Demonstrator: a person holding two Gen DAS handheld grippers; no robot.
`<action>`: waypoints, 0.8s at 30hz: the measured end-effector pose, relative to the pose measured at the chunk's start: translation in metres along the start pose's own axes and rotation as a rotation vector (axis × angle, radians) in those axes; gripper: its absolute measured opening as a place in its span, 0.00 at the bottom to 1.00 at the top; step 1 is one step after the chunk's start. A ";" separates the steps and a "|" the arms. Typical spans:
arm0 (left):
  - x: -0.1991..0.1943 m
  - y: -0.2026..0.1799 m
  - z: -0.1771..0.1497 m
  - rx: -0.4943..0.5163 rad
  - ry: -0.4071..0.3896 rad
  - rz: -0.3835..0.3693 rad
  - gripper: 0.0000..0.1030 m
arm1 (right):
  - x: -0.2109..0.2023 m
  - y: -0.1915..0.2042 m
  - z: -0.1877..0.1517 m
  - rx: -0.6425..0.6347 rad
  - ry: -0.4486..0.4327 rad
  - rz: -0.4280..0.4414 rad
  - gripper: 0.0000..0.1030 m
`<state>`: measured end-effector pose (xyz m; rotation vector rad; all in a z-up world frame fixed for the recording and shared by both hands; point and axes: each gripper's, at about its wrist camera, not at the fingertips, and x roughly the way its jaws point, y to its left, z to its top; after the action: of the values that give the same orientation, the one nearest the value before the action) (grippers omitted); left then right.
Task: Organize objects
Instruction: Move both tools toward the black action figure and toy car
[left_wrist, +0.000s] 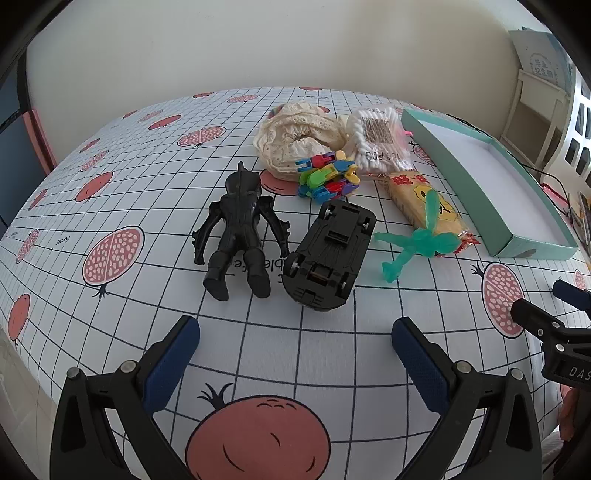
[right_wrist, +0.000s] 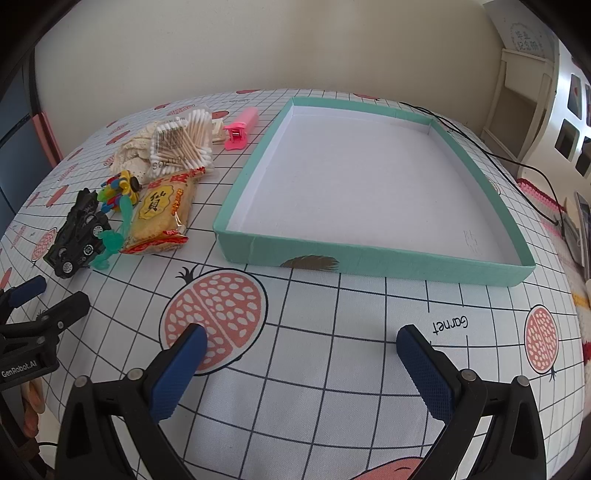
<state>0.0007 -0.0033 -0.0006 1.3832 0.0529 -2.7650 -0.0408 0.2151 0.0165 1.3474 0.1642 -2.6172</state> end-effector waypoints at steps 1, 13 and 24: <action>0.000 0.000 0.000 0.000 0.001 0.001 1.00 | 0.000 0.000 0.000 0.001 0.000 0.000 1.00; 0.000 0.000 0.001 -0.005 0.002 0.008 1.00 | 0.000 0.000 0.000 0.001 0.000 0.000 1.00; 0.000 -0.001 0.002 -0.009 0.005 0.011 1.00 | -0.001 0.000 0.000 -0.001 0.000 0.002 1.00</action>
<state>-0.0011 -0.0029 0.0005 1.3834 0.0573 -2.7490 -0.0405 0.2155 0.0170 1.3470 0.1647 -2.6150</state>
